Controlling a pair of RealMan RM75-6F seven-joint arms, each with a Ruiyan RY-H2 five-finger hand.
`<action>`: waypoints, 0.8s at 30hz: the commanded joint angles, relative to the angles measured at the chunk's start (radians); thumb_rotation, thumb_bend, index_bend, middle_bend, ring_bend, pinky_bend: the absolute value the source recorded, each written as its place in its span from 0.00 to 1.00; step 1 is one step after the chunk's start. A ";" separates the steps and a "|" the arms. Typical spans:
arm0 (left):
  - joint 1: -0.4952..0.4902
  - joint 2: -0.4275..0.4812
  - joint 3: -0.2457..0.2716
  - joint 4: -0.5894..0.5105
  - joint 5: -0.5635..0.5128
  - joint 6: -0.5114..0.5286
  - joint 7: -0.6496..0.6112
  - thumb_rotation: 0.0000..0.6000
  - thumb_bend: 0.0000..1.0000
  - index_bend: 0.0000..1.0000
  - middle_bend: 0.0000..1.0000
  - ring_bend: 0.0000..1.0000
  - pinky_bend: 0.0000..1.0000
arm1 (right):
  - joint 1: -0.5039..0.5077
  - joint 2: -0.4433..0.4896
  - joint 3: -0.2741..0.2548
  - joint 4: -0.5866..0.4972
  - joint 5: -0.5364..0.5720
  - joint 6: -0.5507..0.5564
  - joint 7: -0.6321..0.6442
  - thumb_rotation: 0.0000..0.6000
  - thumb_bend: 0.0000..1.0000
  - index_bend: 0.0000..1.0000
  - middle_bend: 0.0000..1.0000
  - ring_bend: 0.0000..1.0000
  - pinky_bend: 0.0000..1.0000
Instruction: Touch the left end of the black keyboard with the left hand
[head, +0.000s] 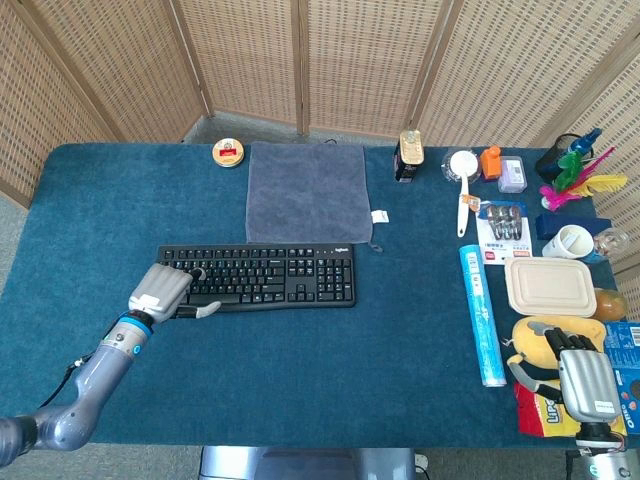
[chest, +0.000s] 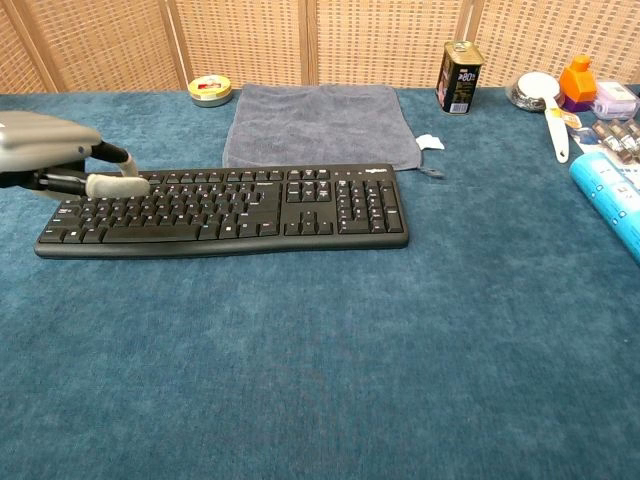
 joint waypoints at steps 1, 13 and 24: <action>-0.035 -0.030 0.010 0.037 -0.052 -0.013 0.015 0.00 0.14 0.26 1.00 1.00 1.00 | -0.001 0.000 0.001 0.001 0.001 0.000 0.000 0.00 0.26 0.27 0.37 0.39 0.34; -0.093 -0.088 0.048 0.109 -0.118 -0.029 0.000 0.00 0.14 0.26 1.00 1.00 1.00 | -0.007 0.002 0.001 0.001 0.011 -0.001 -0.008 0.00 0.26 0.27 0.37 0.39 0.34; -0.105 -0.079 0.063 0.105 -0.100 0.004 -0.049 0.00 0.14 0.26 1.00 1.00 1.00 | -0.011 0.003 0.001 0.001 0.017 -0.003 -0.007 0.00 0.26 0.27 0.37 0.39 0.34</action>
